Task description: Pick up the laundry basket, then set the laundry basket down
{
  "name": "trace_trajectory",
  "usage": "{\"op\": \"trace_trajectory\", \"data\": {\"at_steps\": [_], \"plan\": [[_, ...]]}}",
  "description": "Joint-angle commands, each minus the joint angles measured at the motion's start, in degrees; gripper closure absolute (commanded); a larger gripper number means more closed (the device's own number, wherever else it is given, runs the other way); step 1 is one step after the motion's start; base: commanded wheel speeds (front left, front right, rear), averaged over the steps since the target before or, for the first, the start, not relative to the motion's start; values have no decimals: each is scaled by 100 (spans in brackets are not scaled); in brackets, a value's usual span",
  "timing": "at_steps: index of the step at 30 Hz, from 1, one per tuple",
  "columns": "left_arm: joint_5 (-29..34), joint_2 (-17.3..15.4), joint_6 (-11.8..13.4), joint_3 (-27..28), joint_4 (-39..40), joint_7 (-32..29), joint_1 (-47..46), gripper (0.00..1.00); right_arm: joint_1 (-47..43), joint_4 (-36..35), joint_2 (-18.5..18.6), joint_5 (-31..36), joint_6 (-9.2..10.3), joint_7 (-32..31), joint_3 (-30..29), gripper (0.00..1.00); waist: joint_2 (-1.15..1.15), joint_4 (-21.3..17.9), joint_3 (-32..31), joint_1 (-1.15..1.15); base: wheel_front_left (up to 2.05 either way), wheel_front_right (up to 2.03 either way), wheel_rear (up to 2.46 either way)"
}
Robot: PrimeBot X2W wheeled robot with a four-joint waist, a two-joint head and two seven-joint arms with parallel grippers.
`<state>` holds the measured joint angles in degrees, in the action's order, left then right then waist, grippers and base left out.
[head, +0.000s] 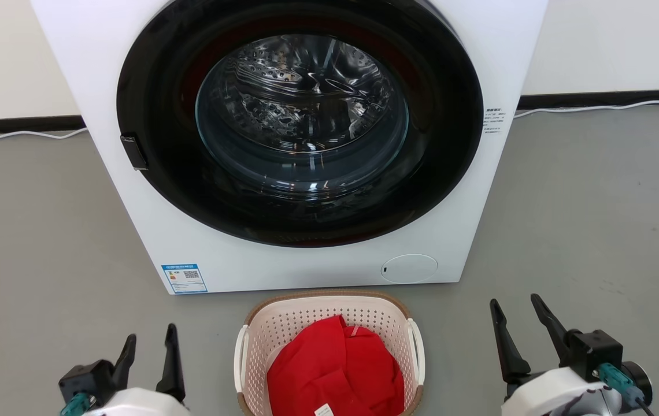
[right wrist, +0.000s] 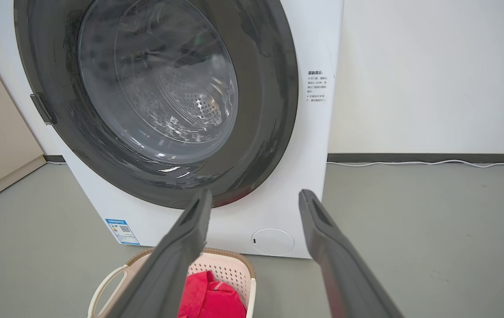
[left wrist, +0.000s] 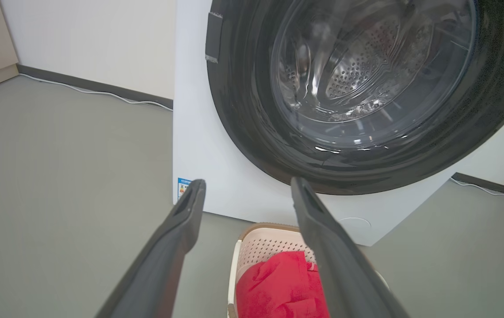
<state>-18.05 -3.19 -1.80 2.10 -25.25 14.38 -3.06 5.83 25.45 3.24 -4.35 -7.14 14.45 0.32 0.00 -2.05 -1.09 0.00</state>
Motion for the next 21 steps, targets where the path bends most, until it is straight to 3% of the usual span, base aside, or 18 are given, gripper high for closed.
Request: {"op": "trace_trajectory", "data": {"at_steps": [1,21], "plan": [[43,-44,-42,205,175,62,-76,0,40,-192,36,59,-35,55,114,0,0,-4,-2,0,0,0,0],[81,25,-60,497,488,62,478,0,-479,-658,-8,135,-35,55,-286,0,0,-84,-111,0,0,0,0]]}}
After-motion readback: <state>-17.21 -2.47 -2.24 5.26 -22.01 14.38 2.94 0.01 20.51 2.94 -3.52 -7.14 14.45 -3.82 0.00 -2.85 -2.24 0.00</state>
